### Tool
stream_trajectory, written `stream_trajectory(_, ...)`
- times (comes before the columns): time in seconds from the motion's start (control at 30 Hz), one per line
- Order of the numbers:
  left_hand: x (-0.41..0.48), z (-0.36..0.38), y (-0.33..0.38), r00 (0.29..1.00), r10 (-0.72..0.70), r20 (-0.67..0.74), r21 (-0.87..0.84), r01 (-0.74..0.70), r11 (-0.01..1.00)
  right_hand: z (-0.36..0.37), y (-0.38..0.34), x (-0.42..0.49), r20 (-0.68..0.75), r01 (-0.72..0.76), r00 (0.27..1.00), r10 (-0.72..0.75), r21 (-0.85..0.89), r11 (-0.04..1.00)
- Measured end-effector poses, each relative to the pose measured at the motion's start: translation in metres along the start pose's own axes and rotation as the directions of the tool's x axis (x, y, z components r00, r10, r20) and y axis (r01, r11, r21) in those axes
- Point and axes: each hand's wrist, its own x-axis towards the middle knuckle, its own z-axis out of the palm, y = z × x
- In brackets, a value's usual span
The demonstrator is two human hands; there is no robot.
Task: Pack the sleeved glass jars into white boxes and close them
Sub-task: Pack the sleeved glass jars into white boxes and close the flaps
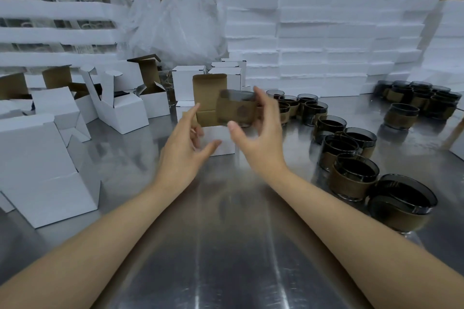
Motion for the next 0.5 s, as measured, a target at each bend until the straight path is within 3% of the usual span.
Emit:
stream_trajectory(0.13,-0.0026,0.0007,0.0105,0.997,0.061,-0.046,-0.054,-0.064,0.997,0.0044,0.0027,-0.0101,0.222,0.05,0.974,-0.037,-0.053,0.997)
stream_trajectory(0.4,-0.004,-0.0012,0.0121,0.999,0.024,-0.028,-0.171,-0.029,0.985,0.0029,0.0082,-0.0078,0.273,0.114,0.958,-0.09,-0.073,0.991)
stream_trajectory(0.5,-0.0034,-0.0013,0.011,0.999,0.045,-0.013,-0.132,-0.046,0.99,0.001,0.0087,-0.0045,0.307,0.224,0.936,-0.173,-0.141,0.964)
